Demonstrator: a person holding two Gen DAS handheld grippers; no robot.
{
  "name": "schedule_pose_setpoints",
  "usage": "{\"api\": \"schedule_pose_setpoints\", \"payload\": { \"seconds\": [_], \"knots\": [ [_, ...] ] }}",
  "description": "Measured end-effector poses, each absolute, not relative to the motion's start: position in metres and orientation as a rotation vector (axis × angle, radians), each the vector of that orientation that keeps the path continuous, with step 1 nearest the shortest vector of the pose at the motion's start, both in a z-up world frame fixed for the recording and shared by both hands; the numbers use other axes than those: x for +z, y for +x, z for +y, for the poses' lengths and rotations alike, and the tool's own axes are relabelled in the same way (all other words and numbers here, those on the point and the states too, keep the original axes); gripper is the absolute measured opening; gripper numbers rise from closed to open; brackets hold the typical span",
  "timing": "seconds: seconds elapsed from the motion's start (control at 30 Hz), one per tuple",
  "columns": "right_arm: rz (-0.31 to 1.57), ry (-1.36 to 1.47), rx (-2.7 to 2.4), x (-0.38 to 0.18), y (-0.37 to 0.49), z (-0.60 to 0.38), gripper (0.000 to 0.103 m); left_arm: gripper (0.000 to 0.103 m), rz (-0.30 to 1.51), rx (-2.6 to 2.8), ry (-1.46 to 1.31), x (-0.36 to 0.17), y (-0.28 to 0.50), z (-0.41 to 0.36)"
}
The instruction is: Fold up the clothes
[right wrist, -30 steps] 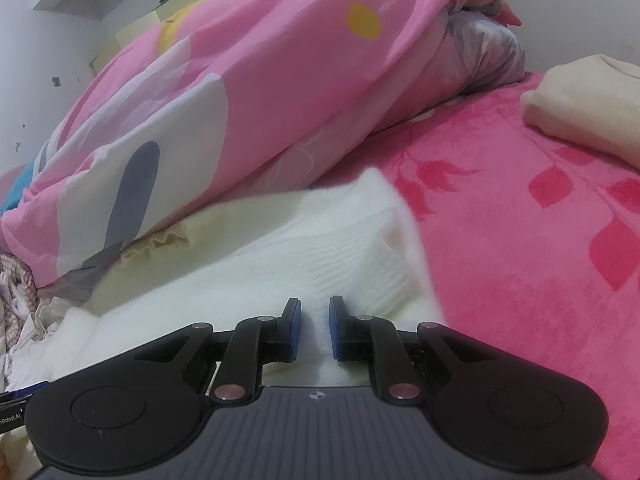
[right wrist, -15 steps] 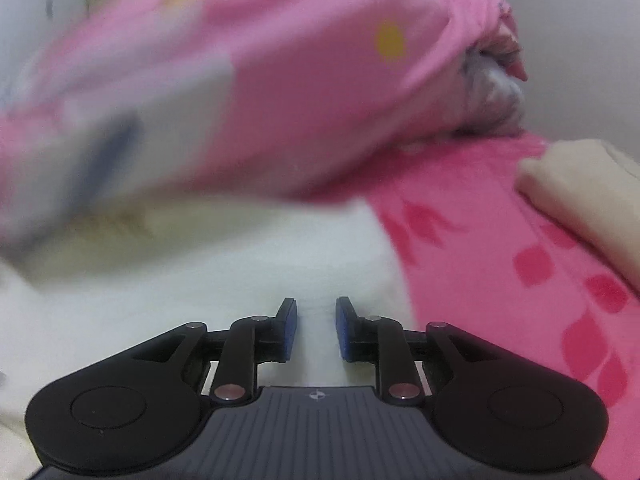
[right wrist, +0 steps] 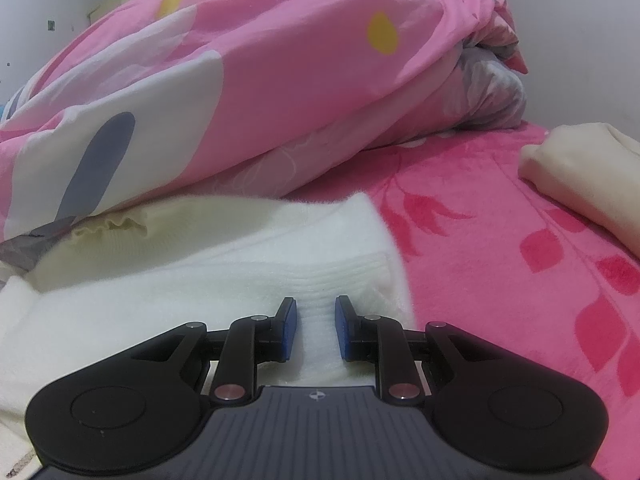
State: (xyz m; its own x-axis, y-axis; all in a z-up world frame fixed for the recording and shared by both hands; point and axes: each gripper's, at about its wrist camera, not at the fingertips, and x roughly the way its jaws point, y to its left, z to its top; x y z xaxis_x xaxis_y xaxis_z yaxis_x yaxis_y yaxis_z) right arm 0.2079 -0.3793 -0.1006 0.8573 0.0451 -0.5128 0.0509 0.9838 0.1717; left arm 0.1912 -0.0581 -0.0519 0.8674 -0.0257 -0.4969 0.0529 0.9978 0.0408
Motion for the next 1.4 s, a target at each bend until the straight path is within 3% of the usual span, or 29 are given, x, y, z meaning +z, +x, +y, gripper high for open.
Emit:
{"api": "schedule_pose_setpoints", "payload": {
  "seconds": [0.1,0.17,0.7,0.93,1.4],
  "knots": [
    [0.539,0.187,-0.001,-0.101,0.207,-0.380,0.022,0.069,0.634,-0.014,0.056,-0.082,0.220,-0.059],
    [0.538,0.194,0.002,-0.101,0.207,-0.381,0.022,0.075,0.594,-0.005,0.107,-0.099,0.220,-0.062],
    [0.539,0.168,-0.007,-0.096,0.206,-0.375,0.023,0.076,0.580,-0.004,0.100,-0.099,0.218,-0.061],
    [0.472,0.092,0.079,-0.064,0.183,-0.358,0.024,0.076,0.581,-0.005,0.097,-0.099,0.220,-0.061],
    [0.567,-0.049,0.136,-0.090,0.174,-0.338,0.030,0.076,0.580,0.002,0.104,-0.099,0.218,-0.063]
  ]
}}
